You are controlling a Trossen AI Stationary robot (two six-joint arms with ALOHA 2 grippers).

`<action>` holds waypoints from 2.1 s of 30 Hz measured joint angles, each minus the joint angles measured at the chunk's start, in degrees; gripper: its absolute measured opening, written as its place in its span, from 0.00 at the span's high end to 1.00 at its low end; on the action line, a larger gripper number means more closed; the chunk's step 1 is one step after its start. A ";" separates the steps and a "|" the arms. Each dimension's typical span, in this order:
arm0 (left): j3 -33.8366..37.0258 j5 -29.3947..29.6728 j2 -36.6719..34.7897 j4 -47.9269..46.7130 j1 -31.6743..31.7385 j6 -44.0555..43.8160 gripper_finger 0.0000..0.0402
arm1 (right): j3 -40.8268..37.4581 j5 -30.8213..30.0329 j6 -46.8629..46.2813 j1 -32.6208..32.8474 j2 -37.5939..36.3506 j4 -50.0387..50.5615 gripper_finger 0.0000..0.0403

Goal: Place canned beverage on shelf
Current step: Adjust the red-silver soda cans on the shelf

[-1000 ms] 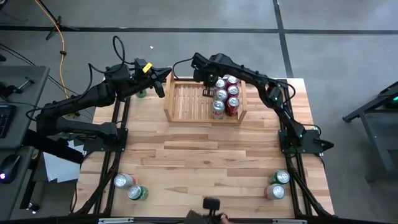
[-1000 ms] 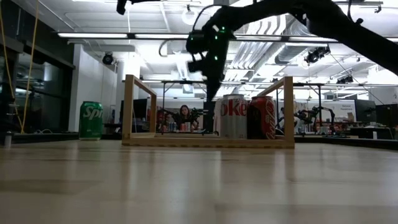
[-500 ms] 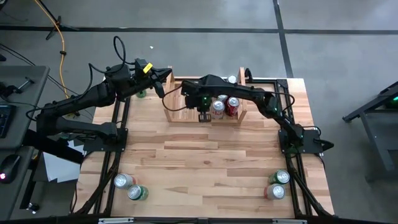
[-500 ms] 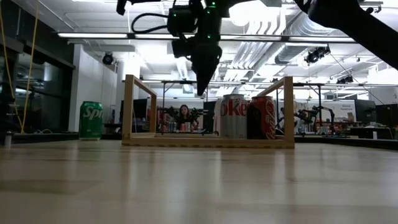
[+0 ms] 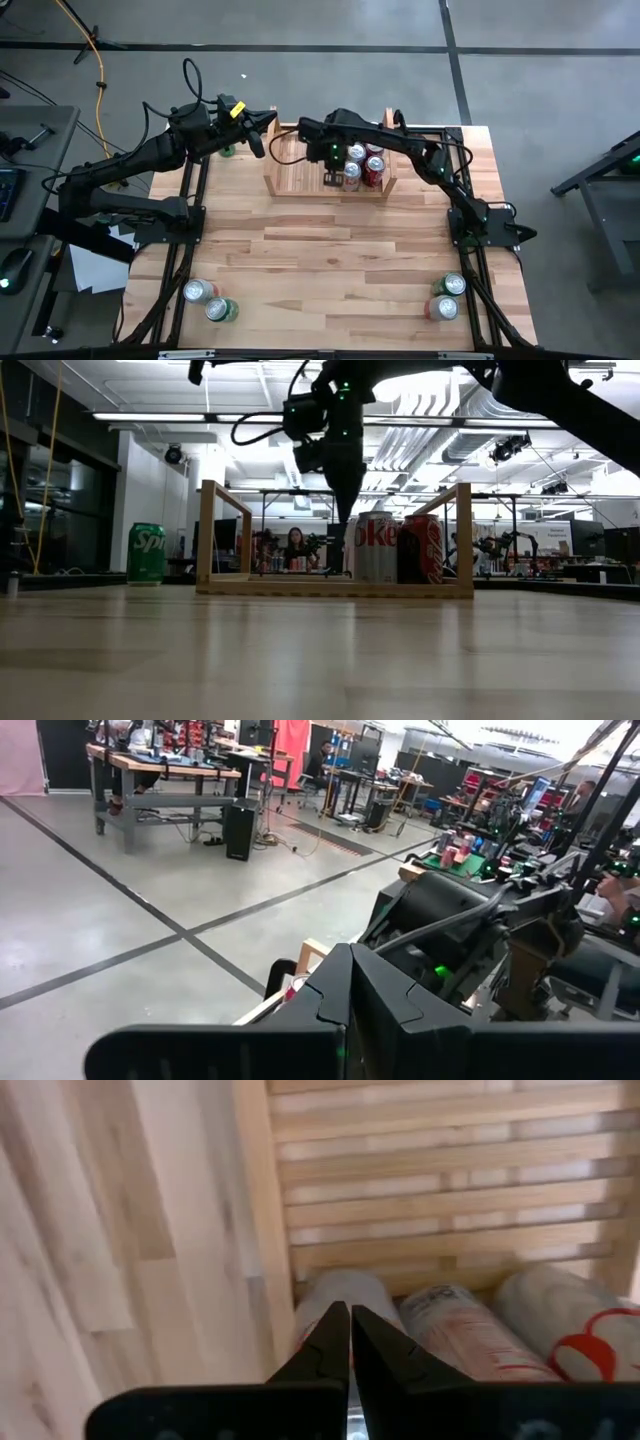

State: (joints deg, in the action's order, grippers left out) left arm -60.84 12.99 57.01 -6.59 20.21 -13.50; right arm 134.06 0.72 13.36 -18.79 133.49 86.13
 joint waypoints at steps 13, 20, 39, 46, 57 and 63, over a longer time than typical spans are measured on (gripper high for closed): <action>0.02 -0.24 -0.02 0.02 0.02 0.04 1.00 | 0.00 -2.98 0.57 0.39 1.36 3.84 1.00; 0.02 -0.24 -0.02 0.00 0.00 0.07 1.00 | 0.00 -3.22 0.44 0.35 1.38 3.84 1.00; 0.02 -0.22 -0.02 -0.04 0.01 0.13 1.00 | -0.19 5.30 -0.95 0.48 1.51 0.15 1.00; 0.02 -0.20 0.00 -0.02 0.02 0.13 1.00 | -5.57 2.83 -1.40 0.59 2.61 -2.73 1.00; 0.07 -0.20 2.56 0.41 0.02 -0.37 1.00 | -9.31 1.70 -0.72 0.56 3.19 -11.76 1.00; 0.04 -0.39 4.08 0.42 0.02 -1.40 1.00 | -9.33 -0.68 -0.20 0.28 4.10 -8.28 1.00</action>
State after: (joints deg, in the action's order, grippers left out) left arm -60.80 12.60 61.09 -6.17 20.23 -14.90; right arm 124.73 0.03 13.16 -18.50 137.58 77.85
